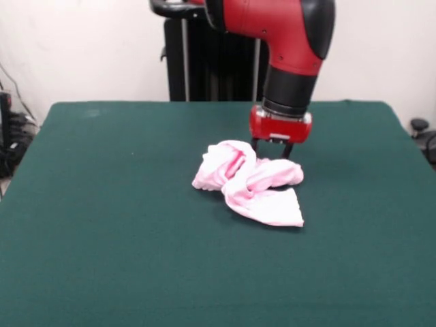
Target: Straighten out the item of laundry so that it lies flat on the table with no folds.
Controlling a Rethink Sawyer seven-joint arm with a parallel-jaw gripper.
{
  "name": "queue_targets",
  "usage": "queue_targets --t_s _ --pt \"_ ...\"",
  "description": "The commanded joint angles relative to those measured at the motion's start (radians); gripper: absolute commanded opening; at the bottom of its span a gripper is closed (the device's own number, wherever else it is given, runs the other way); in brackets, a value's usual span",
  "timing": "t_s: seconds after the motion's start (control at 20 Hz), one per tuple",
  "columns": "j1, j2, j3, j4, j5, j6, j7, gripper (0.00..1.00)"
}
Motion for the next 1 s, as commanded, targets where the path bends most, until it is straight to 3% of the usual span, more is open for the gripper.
queue_targets --t_s 0.05,0.3,0.5,0.7,0.9,0.95,1.0 --pt "-0.016 0.195 0.114 -0.098 0.075 -0.154 0.297 1.0" --pt "-0.043 0.225 0.15 -0.096 0.055 -0.201 0.302 1.0" --pt "-0.029 0.166 0.145 -0.057 0.083 -0.122 0.291 1.0" --pt "-0.013 0.145 0.129 -0.047 0.109 -0.131 0.31 1.0" --pt "-0.049 0.173 0.166 -0.066 0.052 -0.198 0.311 1.0" --pt "-0.053 0.177 0.168 -0.067 0.04 -0.23 0.316 0.0" --pt "-0.042 0.179 0.157 -0.066 0.046 -0.246 0.32 0.0"
